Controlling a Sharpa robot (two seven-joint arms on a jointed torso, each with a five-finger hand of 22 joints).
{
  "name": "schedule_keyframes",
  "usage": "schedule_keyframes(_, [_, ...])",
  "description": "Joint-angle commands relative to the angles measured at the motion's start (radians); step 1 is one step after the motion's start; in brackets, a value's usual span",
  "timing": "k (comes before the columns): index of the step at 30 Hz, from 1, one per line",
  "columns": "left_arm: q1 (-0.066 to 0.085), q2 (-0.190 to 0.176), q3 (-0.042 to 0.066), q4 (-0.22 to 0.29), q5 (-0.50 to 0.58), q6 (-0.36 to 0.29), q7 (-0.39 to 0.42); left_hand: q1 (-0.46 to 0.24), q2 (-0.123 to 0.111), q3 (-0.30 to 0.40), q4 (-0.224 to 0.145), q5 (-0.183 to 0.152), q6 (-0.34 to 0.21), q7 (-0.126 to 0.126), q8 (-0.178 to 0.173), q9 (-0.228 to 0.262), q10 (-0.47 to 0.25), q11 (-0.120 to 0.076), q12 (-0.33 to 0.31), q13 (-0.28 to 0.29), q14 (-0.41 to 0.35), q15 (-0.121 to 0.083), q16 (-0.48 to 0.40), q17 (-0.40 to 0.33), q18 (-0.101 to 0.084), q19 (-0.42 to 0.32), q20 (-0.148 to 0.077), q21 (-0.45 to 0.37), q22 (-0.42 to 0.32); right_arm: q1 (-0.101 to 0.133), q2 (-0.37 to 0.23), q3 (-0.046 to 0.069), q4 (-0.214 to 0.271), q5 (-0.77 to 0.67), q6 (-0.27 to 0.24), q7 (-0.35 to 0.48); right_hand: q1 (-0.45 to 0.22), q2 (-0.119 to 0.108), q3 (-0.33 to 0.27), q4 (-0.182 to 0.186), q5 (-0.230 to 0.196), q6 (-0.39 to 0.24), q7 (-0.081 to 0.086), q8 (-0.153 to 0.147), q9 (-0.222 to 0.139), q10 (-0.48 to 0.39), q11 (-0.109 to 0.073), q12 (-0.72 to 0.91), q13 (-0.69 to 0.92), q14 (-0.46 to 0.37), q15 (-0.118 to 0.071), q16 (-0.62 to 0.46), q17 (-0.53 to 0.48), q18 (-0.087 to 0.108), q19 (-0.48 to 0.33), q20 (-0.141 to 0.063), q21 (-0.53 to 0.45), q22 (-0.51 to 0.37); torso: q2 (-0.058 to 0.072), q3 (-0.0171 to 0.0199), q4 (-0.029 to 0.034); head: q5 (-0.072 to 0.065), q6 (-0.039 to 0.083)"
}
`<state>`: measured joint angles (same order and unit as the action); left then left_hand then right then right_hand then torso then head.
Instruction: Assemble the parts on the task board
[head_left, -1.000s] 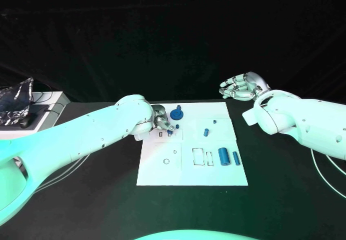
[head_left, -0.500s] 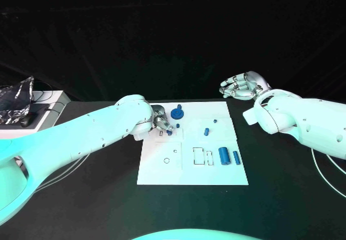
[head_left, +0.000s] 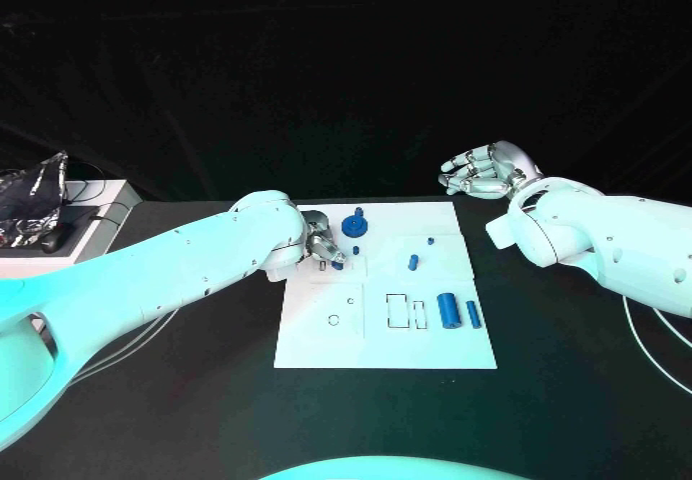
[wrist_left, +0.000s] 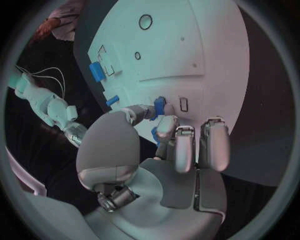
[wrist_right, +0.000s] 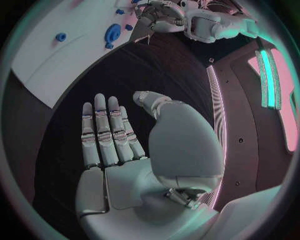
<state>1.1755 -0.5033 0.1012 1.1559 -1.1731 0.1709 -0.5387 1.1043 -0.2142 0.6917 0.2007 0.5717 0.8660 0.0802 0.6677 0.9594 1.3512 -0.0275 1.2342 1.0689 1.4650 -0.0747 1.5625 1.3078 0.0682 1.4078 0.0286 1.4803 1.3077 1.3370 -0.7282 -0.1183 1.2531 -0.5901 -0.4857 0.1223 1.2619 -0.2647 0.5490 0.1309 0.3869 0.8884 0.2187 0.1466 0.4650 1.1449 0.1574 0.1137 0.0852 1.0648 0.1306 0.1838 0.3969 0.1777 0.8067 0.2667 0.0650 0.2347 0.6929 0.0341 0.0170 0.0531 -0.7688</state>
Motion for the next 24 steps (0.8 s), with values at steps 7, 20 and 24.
schedule_keyframes(7, [-0.001,0.001,-0.001,0.000,-0.010,0.019,0.005,0.003,0.005,0.195,-0.201,0.003,0.041,-0.032,0.003,0.000,0.005,-0.001,-0.005,-0.001,0.100,-0.009,-0.001,0.244,-0.016,0.009,-0.001,0.006,0.030,0.000,0.002,0.000,0.001,-0.002,0.015,0.008,-0.008,0.002,-0.002,-0.002,0.002,-0.003,0.007,-0.004,0.001,-0.004,0.003,-0.006,-0.001,-0.006,-0.001,-0.007,-0.001,0.008,-0.008,-0.002,-0.003,-0.001,0.000,0.0001,0.0007,0.001,-0.003])
schedule_keyframes(20, [-0.001,0.003,-0.001,0.000,-0.008,0.026,0.003,0.003,0.004,0.195,-0.201,0.002,0.042,-0.032,0.002,0.001,0.005,-0.001,-0.007,-0.003,0.100,-0.009,-0.001,0.244,-0.016,0.010,-0.001,0.006,0.031,0.000,0.003,0.000,0.001,-0.002,0.015,0.008,-0.008,0.004,-0.004,-0.002,0.002,-0.003,0.007,-0.005,0.002,-0.005,0.004,-0.006,-0.004,-0.007,0.000,-0.009,-0.003,0.008,-0.010,-0.001,-0.003,-0.007,0.001,0.0002,-0.0001,0.001,-0.006])
schedule_keyframes(24, [-0.001,0.005,-0.001,-0.001,-0.002,0.042,0.001,0.003,0.004,0.194,-0.201,0.002,0.042,-0.032,0.001,0.001,0.006,-0.001,-0.006,-0.001,0.100,-0.009,0.000,0.245,-0.016,0.010,-0.002,0.006,0.032,0.000,0.003,0.000,0.001,-0.002,0.016,0.008,-0.008,0.004,-0.004,-0.002,0.002,-0.003,0.007,-0.005,0.002,-0.005,0.004,-0.006,-0.004,-0.007,0.000,-0.009,-0.003,0.008,-0.010,-0.001,-0.003,-0.007,0.001,-0.0002,-0.0003,0.001,-0.008])
